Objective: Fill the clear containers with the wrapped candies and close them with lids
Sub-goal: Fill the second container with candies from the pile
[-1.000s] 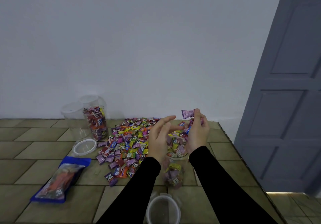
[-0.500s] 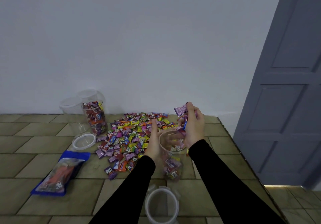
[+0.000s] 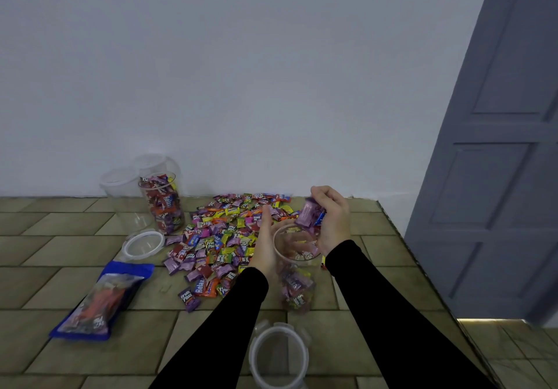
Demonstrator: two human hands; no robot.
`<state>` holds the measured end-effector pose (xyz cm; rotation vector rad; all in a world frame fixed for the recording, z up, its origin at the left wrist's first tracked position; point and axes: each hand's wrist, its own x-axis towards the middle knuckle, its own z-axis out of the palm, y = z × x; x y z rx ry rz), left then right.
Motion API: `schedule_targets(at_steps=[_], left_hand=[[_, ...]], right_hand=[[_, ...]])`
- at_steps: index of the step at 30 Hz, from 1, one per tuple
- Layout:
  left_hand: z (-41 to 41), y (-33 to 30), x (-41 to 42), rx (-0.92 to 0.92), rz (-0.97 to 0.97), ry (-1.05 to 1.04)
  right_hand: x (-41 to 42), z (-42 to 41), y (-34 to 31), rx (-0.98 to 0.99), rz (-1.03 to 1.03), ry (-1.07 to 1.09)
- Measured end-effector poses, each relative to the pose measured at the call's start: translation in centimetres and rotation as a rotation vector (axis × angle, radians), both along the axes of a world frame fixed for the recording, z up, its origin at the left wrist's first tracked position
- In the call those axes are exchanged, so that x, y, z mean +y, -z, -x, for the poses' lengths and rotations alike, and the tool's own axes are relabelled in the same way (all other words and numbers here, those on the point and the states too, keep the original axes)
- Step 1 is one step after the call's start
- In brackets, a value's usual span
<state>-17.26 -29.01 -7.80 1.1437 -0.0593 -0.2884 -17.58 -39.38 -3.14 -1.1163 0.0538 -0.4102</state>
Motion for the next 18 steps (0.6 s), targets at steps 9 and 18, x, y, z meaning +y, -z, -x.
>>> schedule_targets(at_steps=[9,18], left_hand=[[-0.7,0.63,0.27,-0.02,-0.059,-0.008],[-0.91,0.84,0.18,-0.004,-0.073,-0.024]], right_hand=[[0.49,-0.05,0.09,0.025,0.257,0.047],[0.49,-0.06,0.12,-0.059,0.302,-0.03]])
